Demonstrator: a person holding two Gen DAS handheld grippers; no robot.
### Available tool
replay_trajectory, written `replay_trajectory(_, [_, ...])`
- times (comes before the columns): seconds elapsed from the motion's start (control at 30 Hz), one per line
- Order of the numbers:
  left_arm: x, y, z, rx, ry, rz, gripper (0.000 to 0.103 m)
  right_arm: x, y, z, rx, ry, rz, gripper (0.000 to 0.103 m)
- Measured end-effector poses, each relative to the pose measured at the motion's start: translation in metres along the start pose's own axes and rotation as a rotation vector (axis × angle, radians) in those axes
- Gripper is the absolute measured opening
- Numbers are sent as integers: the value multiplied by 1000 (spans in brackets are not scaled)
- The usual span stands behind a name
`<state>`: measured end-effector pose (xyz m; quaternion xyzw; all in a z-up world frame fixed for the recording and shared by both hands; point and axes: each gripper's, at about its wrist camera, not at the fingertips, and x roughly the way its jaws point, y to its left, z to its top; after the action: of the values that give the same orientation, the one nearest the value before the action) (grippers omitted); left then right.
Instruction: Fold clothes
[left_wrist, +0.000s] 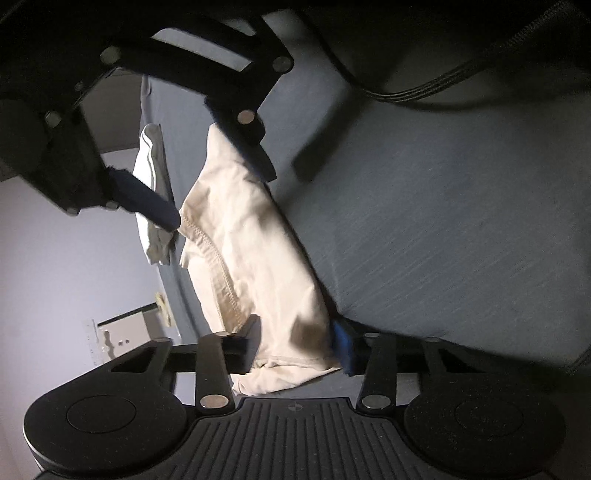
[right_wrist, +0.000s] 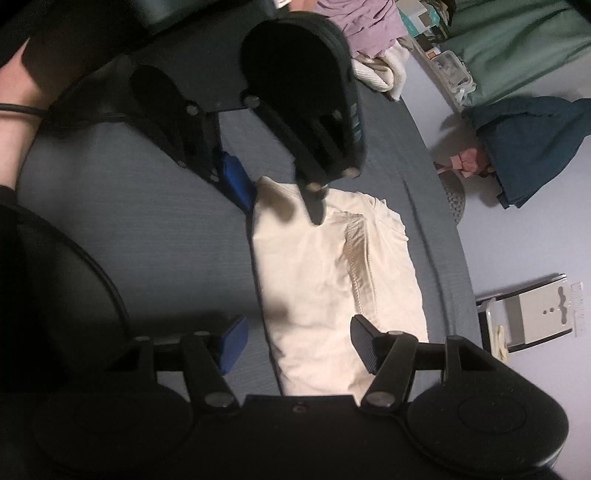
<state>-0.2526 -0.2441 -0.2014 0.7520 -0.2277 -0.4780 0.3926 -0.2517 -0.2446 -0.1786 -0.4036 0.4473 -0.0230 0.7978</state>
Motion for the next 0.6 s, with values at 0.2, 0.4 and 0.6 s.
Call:
replay_trajectory(0.2, [7, 7, 7, -152, 40, -27, 11, 6, 12, 13, -31, 12, -59, 64])
replay_trajectory(0.4, [5, 45, -7, -464, 33, -35, 11, 23, 27, 28, -90, 11, -108, 70])
replay_trajectory(0.6, [5, 60, -16, -553, 22, -43, 11, 42, 23, 31, -103, -28, -162, 70])
